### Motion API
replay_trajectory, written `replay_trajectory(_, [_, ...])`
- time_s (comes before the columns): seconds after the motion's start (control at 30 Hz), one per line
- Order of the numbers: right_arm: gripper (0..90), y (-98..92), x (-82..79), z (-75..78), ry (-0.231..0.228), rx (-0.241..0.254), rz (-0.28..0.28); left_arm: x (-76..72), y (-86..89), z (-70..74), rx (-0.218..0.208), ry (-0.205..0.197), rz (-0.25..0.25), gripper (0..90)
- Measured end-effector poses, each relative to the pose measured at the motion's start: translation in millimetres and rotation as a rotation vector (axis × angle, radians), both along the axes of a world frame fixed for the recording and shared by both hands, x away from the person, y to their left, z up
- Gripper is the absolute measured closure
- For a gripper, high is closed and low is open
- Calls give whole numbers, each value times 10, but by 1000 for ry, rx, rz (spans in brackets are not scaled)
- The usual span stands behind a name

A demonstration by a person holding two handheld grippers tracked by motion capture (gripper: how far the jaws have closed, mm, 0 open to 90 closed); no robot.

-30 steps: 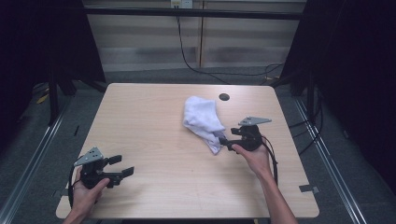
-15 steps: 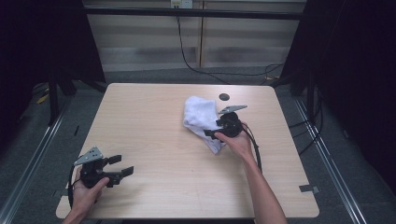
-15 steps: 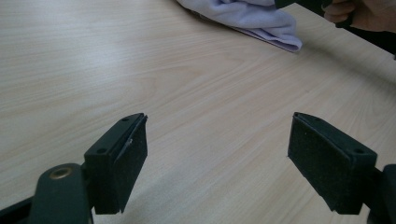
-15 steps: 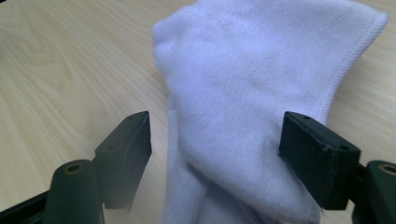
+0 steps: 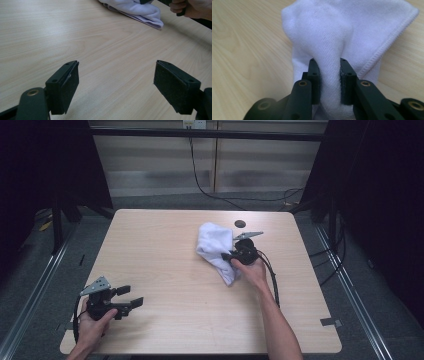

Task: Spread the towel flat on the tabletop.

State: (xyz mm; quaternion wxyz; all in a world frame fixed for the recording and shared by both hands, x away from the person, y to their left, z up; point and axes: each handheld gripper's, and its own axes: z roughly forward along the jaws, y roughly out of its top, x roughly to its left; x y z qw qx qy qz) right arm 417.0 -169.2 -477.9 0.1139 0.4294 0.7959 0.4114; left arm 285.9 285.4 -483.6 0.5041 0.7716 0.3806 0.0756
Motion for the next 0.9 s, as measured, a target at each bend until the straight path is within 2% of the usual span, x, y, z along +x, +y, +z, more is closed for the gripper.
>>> replay_trajectory(0.07, [767,7,-21,12,-4,3,7,3,-1,-3,4,-1,-3,202])
replay_trajectory(0.13, [770,31,-129,33,-8,24,29,8,0,-8,4,2,2,202])
replay_trajectory(0.2, [770,39,-172,26,-13,26,39,15,0,-9,0,5,3,203])
replay_trajectory(0.3, [769,57,-329,6,-7,55,60,19,-10,-15,7,7,2,208])
replay_trajectory(0.33, [768,69,-459,-3,-8,62,85,19,-20,-17,9,6,3,210])
replay_trajectory(0.37, [768,69,-459,-3,-8,62,85,18,-25,-14,14,4,0,210])
replay_trajectory(0.4, [764,88,-580,-10,-13,61,109,13,-32,-9,14,2,1,212])
replay_trajectory(0.43, [764,88,-580,-10,-13,61,109,8,-40,-4,13,1,-2,212])
replay_trajectory(0.47, [763,100,-647,-8,-10,62,121,3,-50,2,15,0,-4,213])
replay_trajectory(0.5, [757,141,-782,1,-10,60,153,-3,-63,9,19,-3,-9,217])
replay_trajectory(0.6, [746,183,-901,14,-9,53,177,-10,-112,31,23,-6,-23,223])
replay_trajectory(0.67, [695,274,-1075,30,-1,64,226,-4,-157,46,20,-8,-30,251])
replay_trajectory(0.7, [653,296,-1104,37,2,72,234,14,-216,63,29,-9,-36,255])
replay_trajectory(0.73, [653,296,-1104,37,2,72,234,14,-216,63,29,-9,-36,259])
replay_trajectory(0.8, [554,324,-1185,91,-16,99,252,41,-304,105,48,-16,-53,275])
replay_trajectory(0.87, [479,236,-1291,213,-40,150,233,51,-385,154,53,-28,-81,324])
replay_trajectory(0.9, [466,181,-1325,244,-47,159,217,52,-421,178,51,-30,-95,349])
